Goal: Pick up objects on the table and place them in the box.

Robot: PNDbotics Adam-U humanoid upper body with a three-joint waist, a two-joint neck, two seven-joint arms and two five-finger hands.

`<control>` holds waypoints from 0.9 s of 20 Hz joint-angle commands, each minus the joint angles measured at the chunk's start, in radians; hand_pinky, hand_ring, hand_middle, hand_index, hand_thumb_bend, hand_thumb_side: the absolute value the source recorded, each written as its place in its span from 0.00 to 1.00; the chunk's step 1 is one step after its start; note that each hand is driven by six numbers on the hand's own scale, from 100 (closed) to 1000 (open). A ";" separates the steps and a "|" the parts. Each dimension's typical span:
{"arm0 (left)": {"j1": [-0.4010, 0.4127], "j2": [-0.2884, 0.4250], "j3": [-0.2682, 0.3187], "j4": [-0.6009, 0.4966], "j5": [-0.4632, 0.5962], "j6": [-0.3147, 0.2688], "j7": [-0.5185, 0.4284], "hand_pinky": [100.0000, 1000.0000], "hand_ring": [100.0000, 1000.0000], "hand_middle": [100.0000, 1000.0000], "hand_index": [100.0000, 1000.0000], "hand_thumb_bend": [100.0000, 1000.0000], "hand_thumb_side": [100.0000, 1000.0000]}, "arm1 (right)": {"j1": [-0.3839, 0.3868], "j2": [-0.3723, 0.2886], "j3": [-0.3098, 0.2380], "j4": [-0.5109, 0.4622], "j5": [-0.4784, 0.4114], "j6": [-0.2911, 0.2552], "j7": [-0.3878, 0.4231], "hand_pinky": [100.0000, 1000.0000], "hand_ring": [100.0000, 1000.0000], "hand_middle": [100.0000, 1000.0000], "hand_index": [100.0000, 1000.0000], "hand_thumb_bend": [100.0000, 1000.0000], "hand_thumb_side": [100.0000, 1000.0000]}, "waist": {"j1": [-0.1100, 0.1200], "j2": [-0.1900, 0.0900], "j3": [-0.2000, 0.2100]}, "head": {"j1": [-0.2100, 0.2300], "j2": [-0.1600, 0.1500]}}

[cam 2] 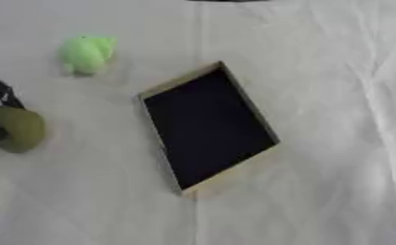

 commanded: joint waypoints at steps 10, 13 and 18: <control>-0.023 0.038 0.071 -0.154 0.126 0.003 0.136 0.61 0.48 0.40 0.63 0.00 0.12 | 0.004 -0.023 -0.012 -0.014 -0.008 0.003 -0.001 0.88 0.84 0.60 0.74 0.00 0.47 | 0.002 -0.027 0.007 | -0.003 -0.001; -0.069 0.025 0.061 -0.180 0.144 -0.007 0.145 0.59 0.47 0.39 0.62 0.00 0.10 | 0.005 -0.026 -0.012 -0.014 -0.010 0.002 -0.002 0.88 0.84 0.60 0.74 0.00 0.47 | 0.002 -0.031 0.010 | -0.006 0.001; -0.191 -0.043 -0.001 -0.216 0.197 -0.027 0.142 0.56 0.42 0.34 0.60 0.00 0.10 | 0.005 -0.028 -0.010 -0.014 -0.012 0.003 -0.002 0.88 0.84 0.60 0.74 0.00 0.47 | 0.004 -0.040 0.018 | -0.029 0.007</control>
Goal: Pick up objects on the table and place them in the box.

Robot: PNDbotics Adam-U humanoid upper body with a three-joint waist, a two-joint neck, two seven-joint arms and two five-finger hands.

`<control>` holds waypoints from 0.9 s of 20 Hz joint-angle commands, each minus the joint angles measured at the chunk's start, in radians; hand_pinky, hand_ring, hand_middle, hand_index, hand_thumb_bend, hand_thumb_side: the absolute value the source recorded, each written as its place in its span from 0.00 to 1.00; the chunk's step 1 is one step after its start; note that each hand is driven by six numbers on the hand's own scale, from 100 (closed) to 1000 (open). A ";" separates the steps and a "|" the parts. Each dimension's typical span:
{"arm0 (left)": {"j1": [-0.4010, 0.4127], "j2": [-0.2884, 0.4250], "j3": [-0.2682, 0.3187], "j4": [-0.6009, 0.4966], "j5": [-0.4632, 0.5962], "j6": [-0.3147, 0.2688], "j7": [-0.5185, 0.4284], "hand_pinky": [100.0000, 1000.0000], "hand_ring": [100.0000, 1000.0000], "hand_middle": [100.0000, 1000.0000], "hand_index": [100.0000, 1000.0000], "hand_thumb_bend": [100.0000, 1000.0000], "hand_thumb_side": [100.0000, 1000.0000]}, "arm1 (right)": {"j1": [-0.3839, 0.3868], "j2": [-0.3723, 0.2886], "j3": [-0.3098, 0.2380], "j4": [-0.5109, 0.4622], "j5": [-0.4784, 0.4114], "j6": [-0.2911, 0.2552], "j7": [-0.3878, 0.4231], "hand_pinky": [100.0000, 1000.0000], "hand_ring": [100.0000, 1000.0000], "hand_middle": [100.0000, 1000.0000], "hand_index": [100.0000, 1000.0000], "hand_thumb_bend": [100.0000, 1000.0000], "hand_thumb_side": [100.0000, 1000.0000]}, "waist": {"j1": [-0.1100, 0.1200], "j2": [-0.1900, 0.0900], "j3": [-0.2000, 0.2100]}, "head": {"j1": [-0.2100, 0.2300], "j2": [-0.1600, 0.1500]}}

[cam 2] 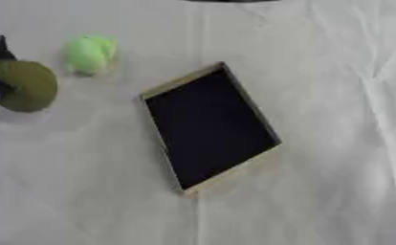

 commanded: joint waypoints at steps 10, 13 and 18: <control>-0.209 -0.253 -0.134 -0.021 0.124 0.005 -0.100 0.55 0.39 0.31 0.58 0.00 0.21 | -0.009 -0.024 -0.005 -0.014 -0.012 0.006 0.001 0.88 0.84 0.60 0.74 0.00 0.48 | 0.010 -0.052 0.013 | -0.039 0.025; -0.228 -0.315 -0.159 -0.014 0.117 0.006 -0.133 0.55 0.40 0.31 0.58 0.00 0.21 | -0.010 -0.022 -0.004 -0.014 -0.014 0.009 0.002 0.88 0.84 0.60 0.74 0.00 0.48 | 0.015 -0.056 0.016 | -0.049 0.027; -0.223 -0.394 -0.165 -0.014 0.093 0.004 -0.137 0.55 0.39 0.31 0.57 0.00 0.24 | -0.010 -0.021 -0.005 -0.014 -0.015 0.012 0.001 0.88 0.84 0.60 0.74 0.00 0.48 | 0.022 -0.060 0.018 | -0.057 0.030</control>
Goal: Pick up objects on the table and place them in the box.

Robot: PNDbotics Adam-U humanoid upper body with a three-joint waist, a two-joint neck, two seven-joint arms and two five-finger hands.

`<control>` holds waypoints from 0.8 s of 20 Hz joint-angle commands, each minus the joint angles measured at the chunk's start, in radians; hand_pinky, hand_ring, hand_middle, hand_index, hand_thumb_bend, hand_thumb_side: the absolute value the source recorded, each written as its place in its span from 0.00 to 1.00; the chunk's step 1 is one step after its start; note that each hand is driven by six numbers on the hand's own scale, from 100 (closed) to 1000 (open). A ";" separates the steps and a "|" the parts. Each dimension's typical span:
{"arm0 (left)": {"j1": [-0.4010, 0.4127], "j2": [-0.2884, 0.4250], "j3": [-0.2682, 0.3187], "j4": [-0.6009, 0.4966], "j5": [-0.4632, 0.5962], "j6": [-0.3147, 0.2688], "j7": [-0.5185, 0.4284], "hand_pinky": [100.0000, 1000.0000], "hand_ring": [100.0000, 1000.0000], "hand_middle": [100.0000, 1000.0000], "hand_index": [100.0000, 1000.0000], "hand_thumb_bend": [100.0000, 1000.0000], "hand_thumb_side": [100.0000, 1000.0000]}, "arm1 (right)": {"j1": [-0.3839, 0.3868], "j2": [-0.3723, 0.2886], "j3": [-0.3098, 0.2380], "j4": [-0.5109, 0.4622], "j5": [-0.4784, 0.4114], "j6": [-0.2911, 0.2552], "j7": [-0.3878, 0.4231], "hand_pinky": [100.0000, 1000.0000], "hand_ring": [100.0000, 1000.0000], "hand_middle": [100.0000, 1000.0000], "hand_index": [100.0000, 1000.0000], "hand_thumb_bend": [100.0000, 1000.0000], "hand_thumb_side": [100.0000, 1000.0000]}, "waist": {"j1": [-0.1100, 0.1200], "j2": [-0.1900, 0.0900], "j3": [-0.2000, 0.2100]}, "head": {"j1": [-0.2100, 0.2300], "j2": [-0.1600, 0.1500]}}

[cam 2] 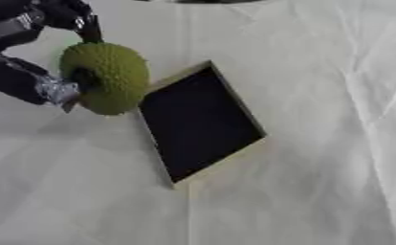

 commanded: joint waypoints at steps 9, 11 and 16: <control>0.002 -0.183 0.010 0.047 -0.119 -0.012 -0.016 0.54 0.38 0.30 0.57 0.00 0.24 | -0.010 -0.019 -0.005 -0.014 -0.010 0.007 0.000 0.88 0.84 0.60 0.74 0.00 0.48 | 0.005 -0.037 0.006 | -0.018 0.013; 0.001 -0.201 0.006 0.072 -0.145 -0.020 -0.021 0.54 0.39 0.30 0.57 0.00 0.23 | -0.010 -0.019 -0.004 -0.014 -0.010 0.008 0.001 0.88 0.84 0.60 0.74 0.00 0.48 | 0.007 -0.036 0.006 | -0.017 0.012; 0.004 -0.223 0.005 0.152 -0.232 -0.041 -0.019 0.55 0.40 0.32 0.58 0.00 0.21 | -0.006 -0.019 -0.006 -0.014 -0.009 0.011 0.003 0.88 0.84 0.60 0.74 0.00 0.48 | 0.010 -0.032 0.006 | -0.018 0.010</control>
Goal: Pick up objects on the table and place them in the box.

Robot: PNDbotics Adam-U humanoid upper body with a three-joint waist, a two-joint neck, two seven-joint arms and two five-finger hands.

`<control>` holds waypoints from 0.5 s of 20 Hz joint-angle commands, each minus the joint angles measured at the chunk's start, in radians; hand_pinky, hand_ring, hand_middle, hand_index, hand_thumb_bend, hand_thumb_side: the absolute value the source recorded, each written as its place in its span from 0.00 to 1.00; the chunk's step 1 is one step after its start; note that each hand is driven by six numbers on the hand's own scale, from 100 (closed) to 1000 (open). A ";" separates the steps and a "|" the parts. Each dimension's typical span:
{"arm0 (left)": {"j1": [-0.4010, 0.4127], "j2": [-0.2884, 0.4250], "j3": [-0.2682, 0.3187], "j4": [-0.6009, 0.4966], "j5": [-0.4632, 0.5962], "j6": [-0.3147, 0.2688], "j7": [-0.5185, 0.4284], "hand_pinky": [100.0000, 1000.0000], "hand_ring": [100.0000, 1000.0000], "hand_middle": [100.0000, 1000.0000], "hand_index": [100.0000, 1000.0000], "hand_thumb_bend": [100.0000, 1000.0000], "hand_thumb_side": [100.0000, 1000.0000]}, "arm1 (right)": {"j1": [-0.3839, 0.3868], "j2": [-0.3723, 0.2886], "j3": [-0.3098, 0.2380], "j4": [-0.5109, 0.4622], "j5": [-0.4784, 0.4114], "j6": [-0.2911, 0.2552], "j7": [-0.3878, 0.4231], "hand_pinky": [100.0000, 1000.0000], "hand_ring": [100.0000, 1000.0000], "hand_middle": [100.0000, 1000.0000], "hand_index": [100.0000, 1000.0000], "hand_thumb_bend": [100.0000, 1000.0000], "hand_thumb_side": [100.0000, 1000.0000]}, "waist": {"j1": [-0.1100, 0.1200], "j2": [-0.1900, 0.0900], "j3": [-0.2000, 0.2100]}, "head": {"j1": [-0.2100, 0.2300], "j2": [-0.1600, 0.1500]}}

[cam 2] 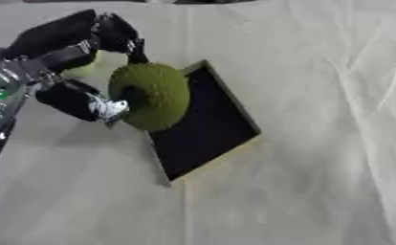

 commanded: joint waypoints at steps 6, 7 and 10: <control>-0.006 -0.049 -0.017 0.097 -0.145 -0.052 0.021 0.56 0.41 0.33 0.60 0.00 0.19 | -0.009 -0.017 -0.006 -0.014 -0.005 0.008 0.003 0.88 0.84 0.60 0.74 0.00 0.48 | 0.000 -0.018 0.000 | -0.001 0.001; -0.005 -0.055 -0.021 0.107 -0.161 -0.059 0.017 0.57 0.42 0.34 0.60 0.00 0.18 | -0.009 -0.017 -0.006 -0.014 -0.005 0.008 0.003 0.88 0.84 0.60 0.74 0.00 0.48 | 0.000 -0.018 -0.001 | -0.002 0.001; -0.001 -0.063 -0.030 0.126 -0.180 -0.078 -0.005 0.59 0.43 0.35 0.62 0.00 0.18 | -0.008 -0.018 -0.007 -0.014 -0.005 0.008 0.002 0.88 0.84 0.60 0.74 0.00 0.48 | 0.001 -0.018 -0.002 | -0.004 0.001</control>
